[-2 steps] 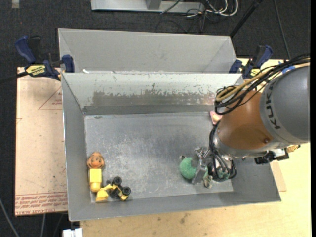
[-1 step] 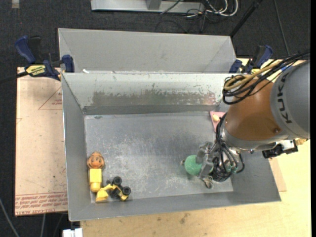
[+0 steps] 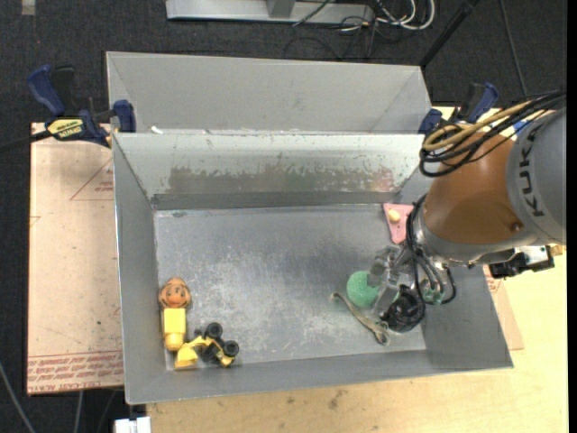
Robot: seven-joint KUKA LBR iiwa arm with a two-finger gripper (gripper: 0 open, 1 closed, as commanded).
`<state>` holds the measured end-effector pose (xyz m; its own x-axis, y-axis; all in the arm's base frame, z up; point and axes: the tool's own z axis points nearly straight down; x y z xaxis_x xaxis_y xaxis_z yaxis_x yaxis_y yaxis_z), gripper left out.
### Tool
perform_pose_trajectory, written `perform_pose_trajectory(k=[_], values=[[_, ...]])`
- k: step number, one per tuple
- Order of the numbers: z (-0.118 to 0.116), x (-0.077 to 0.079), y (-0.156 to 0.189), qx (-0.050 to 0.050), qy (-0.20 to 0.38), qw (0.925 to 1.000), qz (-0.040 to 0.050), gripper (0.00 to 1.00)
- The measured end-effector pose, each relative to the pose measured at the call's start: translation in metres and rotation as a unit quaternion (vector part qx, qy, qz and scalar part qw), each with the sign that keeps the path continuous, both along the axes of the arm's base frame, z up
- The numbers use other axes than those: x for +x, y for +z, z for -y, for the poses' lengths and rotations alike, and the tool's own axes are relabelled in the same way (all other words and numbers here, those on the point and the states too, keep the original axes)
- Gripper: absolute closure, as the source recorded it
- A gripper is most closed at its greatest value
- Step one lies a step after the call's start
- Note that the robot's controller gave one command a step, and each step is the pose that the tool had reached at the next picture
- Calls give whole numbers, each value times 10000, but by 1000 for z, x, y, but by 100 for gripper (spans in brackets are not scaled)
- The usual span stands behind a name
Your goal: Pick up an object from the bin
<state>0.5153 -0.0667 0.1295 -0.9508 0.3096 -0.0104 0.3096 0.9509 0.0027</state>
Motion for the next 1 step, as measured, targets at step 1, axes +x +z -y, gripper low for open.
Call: perform_pose_trajectory(k=[1], values=[[-2,0,26,11,-13,10000,-73,100]])
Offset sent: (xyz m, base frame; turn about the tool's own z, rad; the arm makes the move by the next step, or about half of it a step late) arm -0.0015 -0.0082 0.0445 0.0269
